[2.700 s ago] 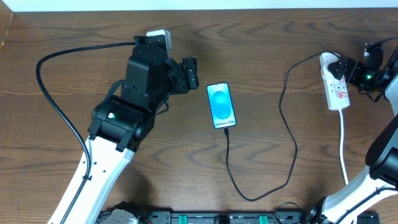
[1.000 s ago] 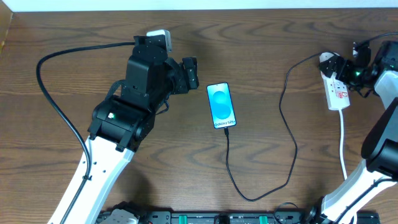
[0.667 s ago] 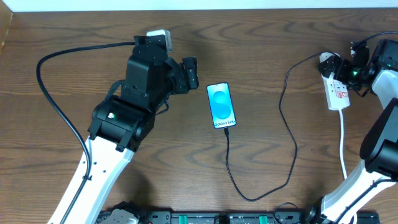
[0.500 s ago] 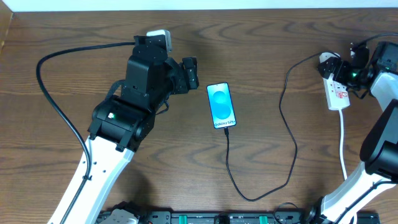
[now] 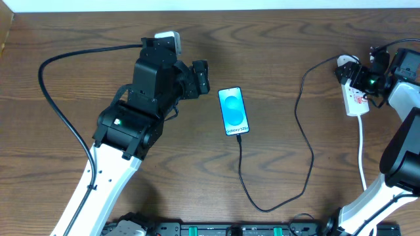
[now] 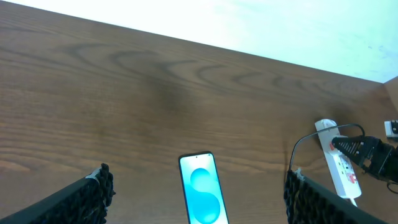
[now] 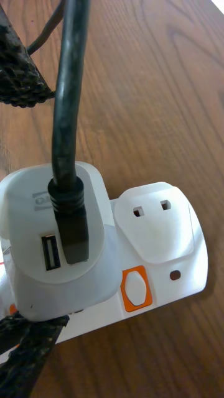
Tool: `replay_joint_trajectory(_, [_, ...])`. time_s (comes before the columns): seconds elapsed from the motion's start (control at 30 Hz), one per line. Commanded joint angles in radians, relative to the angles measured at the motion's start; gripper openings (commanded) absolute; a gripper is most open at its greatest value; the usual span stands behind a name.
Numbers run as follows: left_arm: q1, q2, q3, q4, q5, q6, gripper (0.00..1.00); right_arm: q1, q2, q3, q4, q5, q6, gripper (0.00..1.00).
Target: Plug charger to phone and switch on socket
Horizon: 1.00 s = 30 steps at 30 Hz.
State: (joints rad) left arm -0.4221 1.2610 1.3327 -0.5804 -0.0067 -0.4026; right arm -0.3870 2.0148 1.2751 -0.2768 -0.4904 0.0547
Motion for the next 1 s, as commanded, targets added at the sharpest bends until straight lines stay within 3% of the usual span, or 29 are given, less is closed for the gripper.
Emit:
replay_joint_trajectory(0.0, [0.003,-0.006,0.003,-0.003,-0.013,0.014,0.89,0.094,0.08,-0.105,-0.094,-0.155,0.106,0.99])
replay_joint_trajectory(0.97, [0.003,-0.006,0.003,-0.003,-0.013,0.014,0.89,0.157,0.08,-0.205,-0.048,-0.163,0.116,0.99])
